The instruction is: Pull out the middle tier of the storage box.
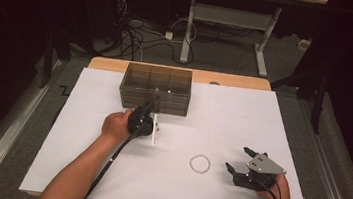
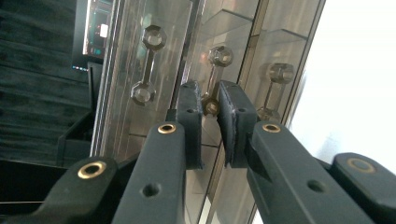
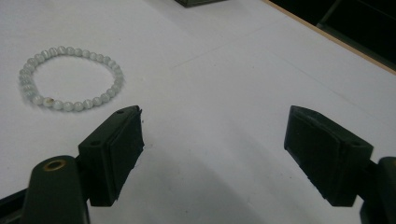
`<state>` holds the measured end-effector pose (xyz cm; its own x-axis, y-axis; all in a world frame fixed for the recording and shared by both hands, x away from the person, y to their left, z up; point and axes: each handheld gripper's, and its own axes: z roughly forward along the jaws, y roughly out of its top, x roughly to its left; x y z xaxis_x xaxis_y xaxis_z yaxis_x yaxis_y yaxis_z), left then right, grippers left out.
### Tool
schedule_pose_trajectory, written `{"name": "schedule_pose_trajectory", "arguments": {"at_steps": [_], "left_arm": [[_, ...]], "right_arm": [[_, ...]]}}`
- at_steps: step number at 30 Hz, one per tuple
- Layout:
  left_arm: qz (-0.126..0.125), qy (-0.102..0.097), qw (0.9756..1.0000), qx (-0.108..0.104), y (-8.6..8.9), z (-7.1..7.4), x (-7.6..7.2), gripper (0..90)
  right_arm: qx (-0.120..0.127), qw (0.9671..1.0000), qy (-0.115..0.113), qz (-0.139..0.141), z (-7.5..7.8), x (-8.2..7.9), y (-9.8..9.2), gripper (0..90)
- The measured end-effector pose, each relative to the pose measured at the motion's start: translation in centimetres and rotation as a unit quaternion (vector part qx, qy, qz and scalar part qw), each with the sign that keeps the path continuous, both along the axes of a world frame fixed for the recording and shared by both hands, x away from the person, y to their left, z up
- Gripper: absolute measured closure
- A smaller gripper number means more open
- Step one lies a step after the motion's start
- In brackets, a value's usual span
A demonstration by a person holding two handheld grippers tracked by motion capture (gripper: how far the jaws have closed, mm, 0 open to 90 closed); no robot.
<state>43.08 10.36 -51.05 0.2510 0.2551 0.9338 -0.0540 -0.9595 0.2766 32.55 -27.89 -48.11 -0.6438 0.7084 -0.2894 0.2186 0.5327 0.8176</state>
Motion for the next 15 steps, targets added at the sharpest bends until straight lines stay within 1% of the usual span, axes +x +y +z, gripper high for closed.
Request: {"name": "schedule_pose_trajectory", "arguments": {"at_steps": [4, 6, 8, 10, 15], "left_arm": [[-0.003, -0.001, 1.0000, 0.004, 0.0, 0.0, -0.4, 78.5], [-0.004, 0.001, 1.0000, 0.008, 0.1, 0.1, -0.6, 78.5], [-0.006, -0.002, 1.0000, 0.007, 0.1, 0.2, -0.8, 78.6], [-0.008, 0.000, 0.9999, 0.007, 0.2, 0.3, -1.1, 78.6], [-0.010, 0.000, 0.9998, 0.015, 0.2, 0.1, -1.9, 78.5]], "right_arm": [[0.000, 1.0000, -0.001, 0.003, 0.0, -0.1, 0.0, 20.5], [0.000, 1.0000, -0.004, 0.006, 0.0, -0.1, 0.0, 20.4], [-0.002, 1.0000, -0.004, 0.007, 0.0, -0.1, 0.0, 20.4], [-0.003, 1.0000, -0.004, 0.006, 0.0, -0.1, 0.0, 20.4], [-0.003, 0.9999, -0.005, 0.010, 0.0, -0.2, 0.0, 20.5]]}}
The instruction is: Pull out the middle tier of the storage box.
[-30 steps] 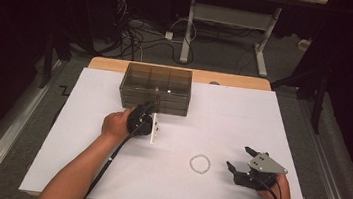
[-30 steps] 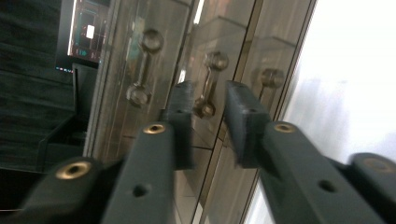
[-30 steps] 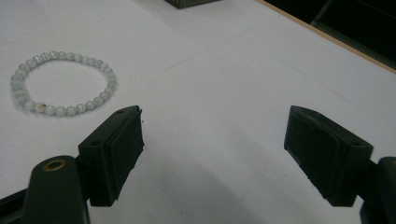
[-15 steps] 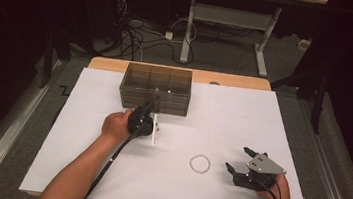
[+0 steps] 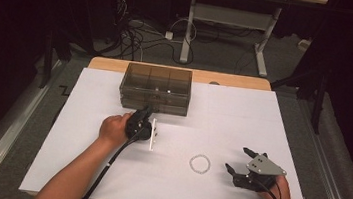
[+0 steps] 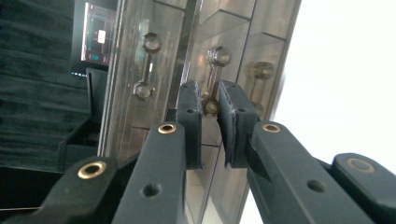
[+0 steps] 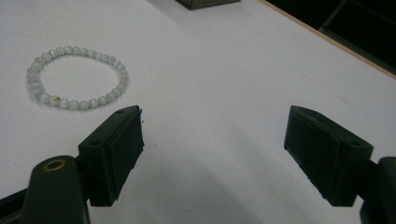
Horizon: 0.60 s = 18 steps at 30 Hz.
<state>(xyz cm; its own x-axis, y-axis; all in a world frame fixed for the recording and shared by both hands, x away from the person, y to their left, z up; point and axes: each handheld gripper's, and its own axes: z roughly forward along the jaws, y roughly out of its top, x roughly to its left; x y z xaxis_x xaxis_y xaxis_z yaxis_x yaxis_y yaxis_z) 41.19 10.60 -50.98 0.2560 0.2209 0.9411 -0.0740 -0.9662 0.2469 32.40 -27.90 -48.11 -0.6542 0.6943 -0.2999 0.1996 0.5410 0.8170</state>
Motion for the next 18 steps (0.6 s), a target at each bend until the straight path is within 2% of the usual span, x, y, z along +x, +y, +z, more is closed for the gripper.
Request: {"name": "schedule_pose_trajectory", "arguments": {"at_steps": [7, 11, 18], "left_arm": [[-0.002, 0.001, 1.0000, 0.004, 0.04, 0.06, -0.59, 78.5], [-0.002, 0.005, 1.0000, -0.006, 0.08, 0.05, -0.63, 78.4], [-0.002, 0.005, 0.9999, -0.009, 0.10, 0.04, -0.64, 78.4]], "right_arm": [[0.001, 1.0000, 0.000, 0.000, 0.00, -0.07, -0.01, 20.5], [0.000, 1.0000, 0.000, 0.002, -0.01, -0.11, 0.03, 20.4], [-0.001, 1.0000, -0.002, 0.004, -0.01, -0.15, 0.01, 20.4]]}}
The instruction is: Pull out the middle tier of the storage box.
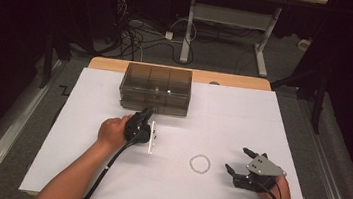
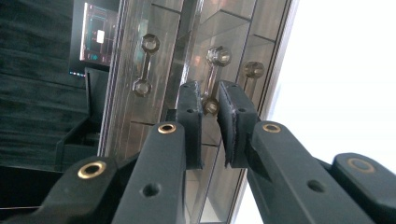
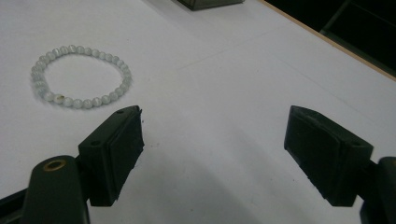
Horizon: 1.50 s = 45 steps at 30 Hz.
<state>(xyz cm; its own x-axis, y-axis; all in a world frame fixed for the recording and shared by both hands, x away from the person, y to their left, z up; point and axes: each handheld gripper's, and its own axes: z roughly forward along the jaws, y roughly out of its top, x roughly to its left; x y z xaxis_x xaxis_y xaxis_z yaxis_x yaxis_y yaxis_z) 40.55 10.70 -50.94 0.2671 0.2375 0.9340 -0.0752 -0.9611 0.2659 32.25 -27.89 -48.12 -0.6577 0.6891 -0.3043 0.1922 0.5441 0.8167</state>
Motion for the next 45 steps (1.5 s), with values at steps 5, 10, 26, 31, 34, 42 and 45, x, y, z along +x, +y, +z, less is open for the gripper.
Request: {"name": "schedule_pose_trajectory", "arguments": {"at_steps": [5, 10, 26, 31, 34, 42, 45], "left_arm": [[-0.002, 0.004, 1.0000, -0.008, 0.1, 0.0, 0.0, 78.3], [-0.002, 0.004, 1.0000, -0.009, 0.1, 0.0, -0.1, 78.3], [-0.004, 0.002, 1.0000, -0.005, 0.0, 0.0, -0.4, 78.4], [-0.007, 0.000, 1.0000, -0.002, 0.0, 0.1, -0.7, 79.5], [-0.008, 0.004, 1.0000, 0.004, 0.0, 0.1, -0.8, 79.0], [-0.005, 0.012, 0.9996, 0.025, -0.1, 0.1, -1.1, 72.2], [-0.008, 0.007, 0.9997, 0.021, 0.0, 0.3, -1.4, 72.2]], "right_arm": [[0.000, 1.0000, 0.000, 0.000, 0.0, 0.0, 0.0, 20.5], [-0.001, 1.0000, -0.001, 0.000, 0.0, 0.0, 0.0, 20.5], [-0.005, 1.0000, -0.002, 0.003, 0.0, -0.1, 0.1, 20.5], [-0.005, 1.0000, -0.002, 0.003, 0.0, -0.1, 0.1, 20.5], [-0.005, 1.0000, -0.002, 0.005, 0.0, -0.1, 0.0, 20.5], [-0.005, 1.0000, -0.003, 0.006, 0.0, -0.2, 0.0, 20.5], [-0.004, 1.0000, -0.002, 0.006, 0.0, -0.2, 0.0, 20.5]]}}
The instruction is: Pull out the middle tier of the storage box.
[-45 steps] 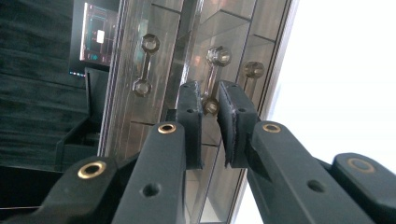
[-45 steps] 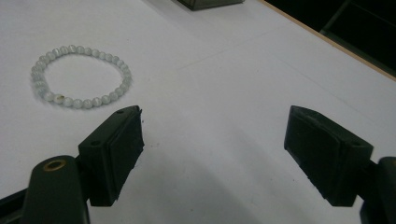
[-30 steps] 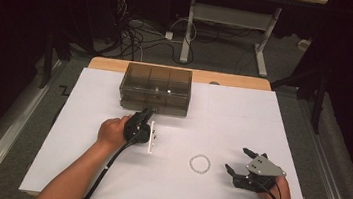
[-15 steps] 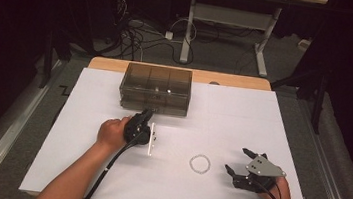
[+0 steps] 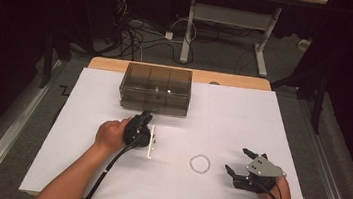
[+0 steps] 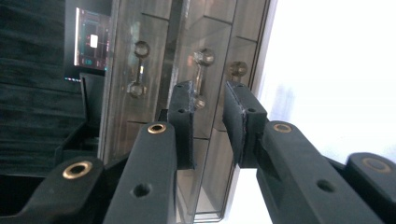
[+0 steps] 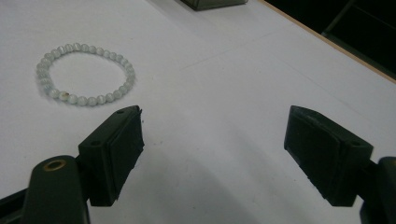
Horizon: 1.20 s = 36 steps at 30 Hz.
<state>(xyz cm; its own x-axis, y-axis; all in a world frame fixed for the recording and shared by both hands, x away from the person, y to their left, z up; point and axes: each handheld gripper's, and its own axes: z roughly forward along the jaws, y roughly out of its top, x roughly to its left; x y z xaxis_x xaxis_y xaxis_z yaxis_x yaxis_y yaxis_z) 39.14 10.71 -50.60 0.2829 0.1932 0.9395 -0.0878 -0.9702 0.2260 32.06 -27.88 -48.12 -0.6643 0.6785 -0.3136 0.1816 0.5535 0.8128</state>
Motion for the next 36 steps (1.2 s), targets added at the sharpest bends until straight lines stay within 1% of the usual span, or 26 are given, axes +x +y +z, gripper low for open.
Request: {"name": "schedule_pose_trajectory", "arguments": {"at_steps": [7, 8, 9, 10, 11, 12, 13, 16, 18, 19, 20, 21, 22, 23, 24, 26, 27, 29, 30, 31, 32, 34, 35, 36], "left_arm": [[-0.009, -0.007, 0.9992, -0.039, 0.7, 1.4, -0.5, 73.1], [-0.008, -0.002, 0.9987, -0.050, 0.9, 1.6, -0.5, 73.9], [-0.011, 0.002, 0.9978, -0.066, 1.0, 1.8, -0.5, 74.6], [-0.013, 0.006, 0.9969, -0.078, 1.1, 2.0, -0.5, 77.9], [-0.013, 0.008, 0.9961, -0.087, 1.2, 2.2, -0.5, 78.6], [-0.014, 0.011, 0.9953, -0.095, 1.3, 2.4, -0.5, 81.4], [-0.015, 0.015, 0.9943, -0.105, 1.4, 2.7, -0.5, 81.9], [-0.019, 0.031, 0.9891, -0.143, 1.6, 3.4, -0.5, 84.7], [-0.023, 0.047, 0.9840, -0.170, 1.8, 4.0, -0.4, 85.8], [-0.022, 0.054, 0.9818, -0.181, 1.9, 4.2, -0.3, 85.8], [-0.021, 0.066, 0.9787, -0.193, 2.1, 4.5, -0.3, 85.8], [-0.021, 0.080, 0.9738, -0.212, 2.3, 4.8, -0.1, 85.8], [-0.021, 0.099, 0.9679, -0.230, 2.5, 5.1, 0.1, 85.8], [-0.024, 0.122, 0.9612, -0.246, 2.8, 5.4, 0.3, 85.7], [-0.025, 0.137, 0.9536, -0.267, 3.0, 5.6, 0.5, 85.6], [-0.026, 0.157, 0.9391, -0.304, 3.5, 6.0, 0.8, 85.7], [-0.026, 0.165, 0.9330, -0.319, 3.7, 6.3, 1.0, 85.7], [-0.020, 0.173, 0.9255, -0.336, 4.1, 6.7, 1.3, 85.7], [-0.017, 0.180, 0.9223, -0.342, 4.3, 6.9, 1.6, 85.7], [-0.012, 0.188, 0.9190, -0.346, 4.5, 6.9, 1.9, 85.7], [-0.009, 0.195, 0.9166, -0.349, 4.6, 6.9, 2.1, 85.7], [0.004, 0.216, 0.9097, -0.355, 4.8, 6.9, 2.8, 85.7], [0.009, 0.226, 0.9058, -0.358, 5.0, 6.9, 3.2, 85.7], [0.014, 0.230, 0.9029, -0.363, 5.2, 6.9, 3.5, 85.6]], "right_arm": [[-0.001, 1.0000, 0.000, 0.001, 0.0, 0.0, 0.0, 20.5], [-0.001, 1.0000, 0.000, 0.002, 0.0, 0.0, 0.0, 20.5], [-0.002, 1.0000, 0.000, 0.002, 0.0, 0.0, 0.0, 20.5], [-0.002, 1.0000, 0.000, 0.002, 0.0, 0.0, 0.0, 20.4], [-0.003, 1.0000, -0.001, 0.002, 0.0, 0.0, 0.0, 20.4], [-0.002, 1.0000, 0.000, 0.002, 0.0, 0.0, 0.0, 20.4], [-0.002, 1.0000, -0.001, 0.002, 0.0, 0.0, 0.0, 20.3], [-0.002, 1.0000, -0.001, 0.002, 0.0, 0.0, 0.0, 20.3], [-0.003, 1.0000, -0.001, 0.002, 0.0, 0.0, 0.0, 20.3], [-0.003, 1.0000, 0.000, 0.002, 0.0, 0.0, 0.0, 20.3], [-0.003, 1.0000, 0.000, 0.002, 0.0, 0.0, 0.0, 20.3], [-0.003, 1.0000, 0.000, 0.002, 0.0, 0.0, 0.0, 20.3], [-0.003, 1.0000, 0.000, 0.002, 0.0, 0.0, 0.0, 20.3], [-0.004, 1.0000, -0.001, 0.003, 0.0, 0.0, 0.0, 20.3], [-0.004, 1.0000, -0.002, 0.003, 0.0, 0.0, 0.1, 20.3], [-0.002, 1.0000, -0.002, 0.002, 0.0, 0.0, 0.1, 20.3], [-0.003, 1.0000, -0.002, 0.002, 0.0, 0.0, 0.1, 20.3], [-0.003, 1.0000, -0.001, 0.003, 0.0, 0.0, 0.1, 20.3], [-0.004, 1.0000, -0.001, 0.002, 0.0, 0.0, 0.1, 20.3], [-0.004, 1.0000, -0.001, 0.002, 0.0, 0.0, 0.1, 20.3], [-0.005, 1.0000, -0.001, 0.001, 0.0, 0.0, 0.1, 20.3], [-0.007, 1.0000, -0.001, 0.000, 0.0, 0.1, 0.2, 20.3], [-0.008, 1.0000, -0.001, 0.000, 0.0, 0.1, 0.2, 20.3], [-0.009, 1.0000, -0.001, -0.001, -0.1, 0.1, 0.2, 20.3]]}}
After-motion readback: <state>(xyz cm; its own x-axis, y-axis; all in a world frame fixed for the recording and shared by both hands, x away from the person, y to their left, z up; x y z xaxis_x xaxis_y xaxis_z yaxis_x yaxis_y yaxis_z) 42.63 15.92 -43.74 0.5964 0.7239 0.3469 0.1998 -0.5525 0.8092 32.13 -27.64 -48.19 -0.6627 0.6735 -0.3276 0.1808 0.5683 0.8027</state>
